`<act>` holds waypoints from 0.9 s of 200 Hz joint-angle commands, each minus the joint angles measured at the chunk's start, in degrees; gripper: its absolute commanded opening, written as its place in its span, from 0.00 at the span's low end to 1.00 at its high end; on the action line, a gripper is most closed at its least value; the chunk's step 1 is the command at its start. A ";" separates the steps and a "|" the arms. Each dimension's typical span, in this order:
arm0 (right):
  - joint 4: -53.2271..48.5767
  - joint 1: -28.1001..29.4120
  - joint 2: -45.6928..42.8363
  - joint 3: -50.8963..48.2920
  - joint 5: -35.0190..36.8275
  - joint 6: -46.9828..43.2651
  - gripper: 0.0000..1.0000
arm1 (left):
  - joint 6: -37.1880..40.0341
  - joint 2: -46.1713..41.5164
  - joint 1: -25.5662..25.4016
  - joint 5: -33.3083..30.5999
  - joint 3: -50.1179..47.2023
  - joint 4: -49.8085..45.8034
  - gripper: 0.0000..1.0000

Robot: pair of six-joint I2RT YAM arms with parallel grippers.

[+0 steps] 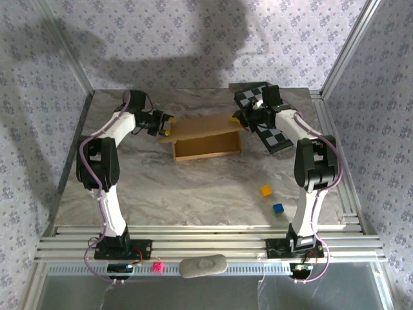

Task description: Fold the paper box

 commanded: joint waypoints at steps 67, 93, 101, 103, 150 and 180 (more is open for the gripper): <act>0.61 0.40 1.40 -3.23 -1.48 -10.15 0.00 | 9.89 -5.73 1.83 -3.32 -2.44 -10.26 0.46; 0.62 0.32 1.25 -4.02 -1.86 -12.17 0.00 | 10.97 -8.39 1.91 -5.41 -1.77 -12.84 0.44; 0.63 0.27 1.08 -4.32 -1.86 -12.81 0.00 | 11.07 -9.36 1.53 -5.68 -1.72 -13.63 0.43; 0.64 0.31 1.10 -4.36 -1.77 -12.97 0.00 | 11.04 -9.61 1.39 -5.77 -1.75 -13.82 0.43; 3.32 -0.09 1.39 -6.93 -2.31 -14.77 0.00 | 10.81 -16.61 -3.24 -7.47 -7.25 -18.66 0.43; 2.21 -0.17 2.59 -6.77 -2.91 -16.94 0.00 | 12.24 -18.62 -6.14 -9.27 -9.15 -20.43 0.43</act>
